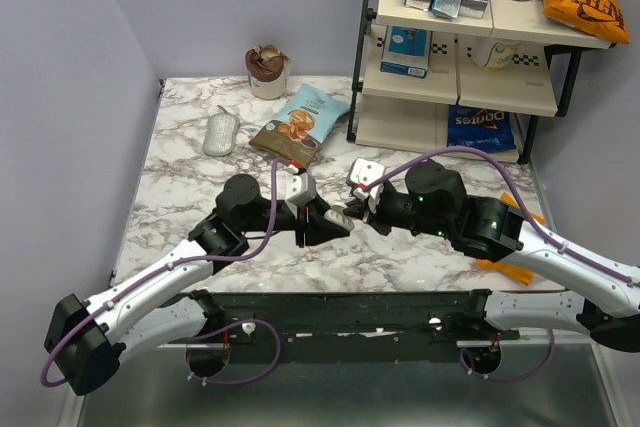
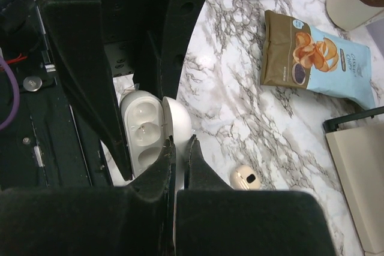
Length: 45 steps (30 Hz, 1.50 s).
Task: Insert the wireless bluetooth earbuds into the charging case
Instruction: Open the charging case, then pick up the earbud from the center of the board.
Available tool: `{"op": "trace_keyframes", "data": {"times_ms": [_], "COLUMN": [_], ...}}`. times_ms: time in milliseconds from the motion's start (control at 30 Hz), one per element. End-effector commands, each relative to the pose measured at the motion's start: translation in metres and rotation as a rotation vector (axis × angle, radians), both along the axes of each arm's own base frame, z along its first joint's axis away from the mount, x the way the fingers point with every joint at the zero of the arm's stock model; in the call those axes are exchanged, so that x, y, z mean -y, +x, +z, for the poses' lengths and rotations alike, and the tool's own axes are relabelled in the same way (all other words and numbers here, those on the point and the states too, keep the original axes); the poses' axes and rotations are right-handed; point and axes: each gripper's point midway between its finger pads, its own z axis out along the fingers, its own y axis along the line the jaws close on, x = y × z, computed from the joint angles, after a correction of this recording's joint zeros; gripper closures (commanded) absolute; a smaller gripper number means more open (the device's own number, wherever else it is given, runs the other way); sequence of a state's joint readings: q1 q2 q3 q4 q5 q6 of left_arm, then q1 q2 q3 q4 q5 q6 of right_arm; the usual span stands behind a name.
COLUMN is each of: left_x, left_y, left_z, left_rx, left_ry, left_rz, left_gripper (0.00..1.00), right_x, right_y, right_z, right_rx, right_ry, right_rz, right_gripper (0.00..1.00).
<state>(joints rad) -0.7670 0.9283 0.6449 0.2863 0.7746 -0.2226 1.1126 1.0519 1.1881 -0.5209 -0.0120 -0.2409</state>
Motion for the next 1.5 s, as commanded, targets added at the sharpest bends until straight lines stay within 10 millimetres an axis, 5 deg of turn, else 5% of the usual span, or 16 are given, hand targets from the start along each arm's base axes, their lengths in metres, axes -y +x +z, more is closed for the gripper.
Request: {"op": "trace_keyframes", "data": {"times_ms": [0, 67, 167, 200, 300, 433, 500, 600, 667, 767, 800, 933, 1067, 1300, 1467], "left_x": [-0.001, -0.002, -0.005, -0.007, -0.016, -0.029, -0.035, -0.053, -0.064, -0.073, -0.073, -0.071, -0.080, -0.089, -0.088], "left_y": [0.001, 0.002, 0.001, 0.005, 0.010, 0.017, 0.019, 0.024, 0.027, 0.025, 0.023, 0.023, 0.021, 0.024, 0.027], "left_z": [0.006, 0.004, 0.014, 0.025, 0.035, 0.042, 0.039, 0.050, 0.048, 0.046, 0.045, 0.027, 0.023, 0.009, 0.003], "left_rx": [0.039, 0.008, 0.008, 0.041, 0.074, 0.113, 0.120, 0.155, 0.137, 0.096, 0.086, 0.055, 0.052, 0.028, 0.015], "left_ry": [-0.048, -0.067, -0.156, -0.214, -0.308, -0.396, -0.424, -0.528, -0.567, -0.603, -0.603, -0.530, -0.527, -0.492, -0.467], "left_rz": [0.007, 0.028, 0.055, 0.088, 0.172, 0.273, 0.313, 0.395, 0.445, 0.469, 0.465, 0.467, 0.500, 0.553, 0.572], "left_gripper": [1.00, 1.00, 1.00, 1.00, 1.00, 1.00, 1.00, 1.00, 1.00, 1.00, 1.00, 1.00, 1.00, 1.00, 1.00], "right_x": [-0.002, -0.002, -0.003, -0.003, -0.002, 0.004, 0.010, 0.020, 0.029, 0.035, 0.036, 0.036, 0.031, 0.038, 0.034], "right_y": [-0.008, -0.009, -0.010, -0.010, -0.010, -0.010, -0.003, 0.013, 0.029, 0.041, 0.041, 0.036, 0.030, 0.041, 0.039], "right_z": [0.018, 0.024, 0.039, 0.042, 0.057, 0.078, 0.086, 0.080, 0.063, 0.006, -0.029, -0.110, -0.160, -0.216, -0.224], "right_rx": [-0.010, -0.020, -0.032, -0.037, -0.040, -0.040, -0.035, -0.054, -0.093, -0.170, -0.203, -0.339, -0.467, -0.632, -0.648], "right_ry": [0.057, 0.078, 0.120, 0.123, 0.158, 0.228, 0.263, 0.305, 0.309, 0.234, 0.171, 0.044, 0.000, -0.050, -0.069], "right_rz": [0.021, 0.014, 0.008, 0.005, -0.011, -0.041, -0.098, -0.213, -0.333, -0.444, -0.469, -0.498, -0.513, -0.580, -0.548], "right_gripper": [0.99, 0.99, 0.84, 0.67, 0.38, 0.25, 0.08, 0.05, 0.06, 0.12, 0.19, 0.51, 0.62, 0.69, 0.56]}}
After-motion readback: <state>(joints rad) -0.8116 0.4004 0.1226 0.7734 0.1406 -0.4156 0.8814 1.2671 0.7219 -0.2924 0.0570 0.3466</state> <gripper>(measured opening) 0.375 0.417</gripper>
